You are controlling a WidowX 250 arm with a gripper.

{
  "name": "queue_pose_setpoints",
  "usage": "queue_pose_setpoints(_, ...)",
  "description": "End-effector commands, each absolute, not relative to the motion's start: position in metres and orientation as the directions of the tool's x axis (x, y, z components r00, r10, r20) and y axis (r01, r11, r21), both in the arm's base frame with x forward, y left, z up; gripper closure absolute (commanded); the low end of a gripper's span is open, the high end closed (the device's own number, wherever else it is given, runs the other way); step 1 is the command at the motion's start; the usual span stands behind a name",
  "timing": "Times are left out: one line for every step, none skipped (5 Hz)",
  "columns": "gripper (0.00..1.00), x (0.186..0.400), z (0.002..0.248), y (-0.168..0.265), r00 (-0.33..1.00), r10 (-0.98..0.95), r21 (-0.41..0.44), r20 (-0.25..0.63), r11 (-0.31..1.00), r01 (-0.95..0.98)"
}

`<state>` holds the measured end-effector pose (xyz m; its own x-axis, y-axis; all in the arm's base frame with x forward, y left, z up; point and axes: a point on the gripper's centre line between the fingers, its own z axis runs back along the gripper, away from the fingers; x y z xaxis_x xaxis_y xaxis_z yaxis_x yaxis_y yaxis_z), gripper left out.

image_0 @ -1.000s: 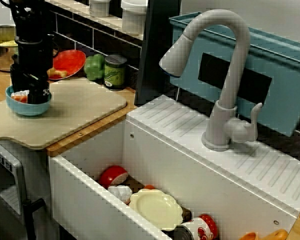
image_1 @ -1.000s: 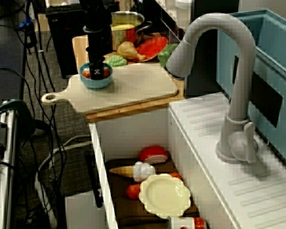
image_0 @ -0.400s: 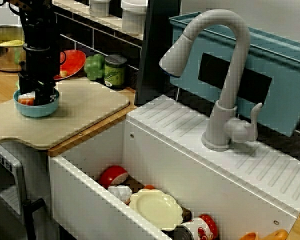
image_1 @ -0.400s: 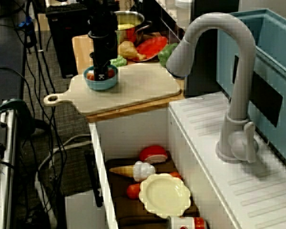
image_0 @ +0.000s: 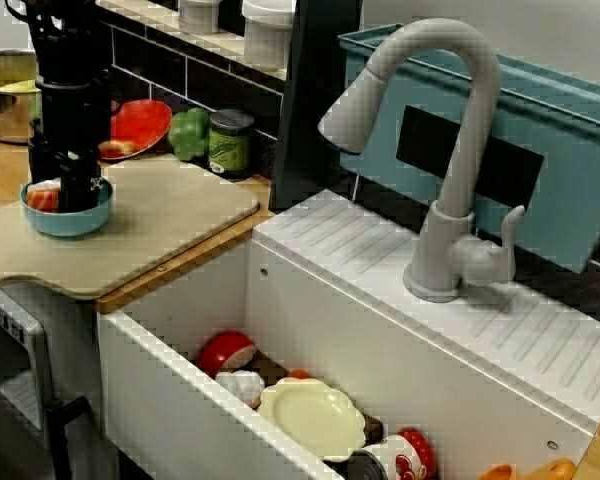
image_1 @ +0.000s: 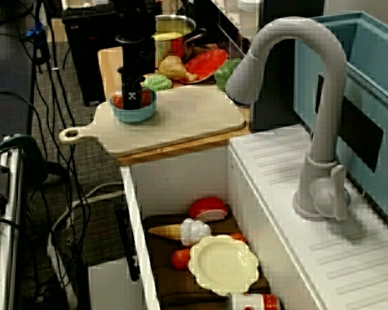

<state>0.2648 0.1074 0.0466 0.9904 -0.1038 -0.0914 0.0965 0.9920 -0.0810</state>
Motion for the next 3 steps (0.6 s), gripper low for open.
queue_pose_setpoints(1.0, 0.279, 0.096, 0.12, 0.993, -0.117, -0.091, 0.002, 0.989, 0.117)
queue_pose_setpoints(1.0, 0.284, 0.106, 0.122, 0.993, -0.119, -0.111, 0.005, 0.987, 0.118)
queue_pose_setpoints(1.0, 0.29, 0.116, 0.124, 0.993, -0.121, -0.124, 0.015, 0.985, 0.122)
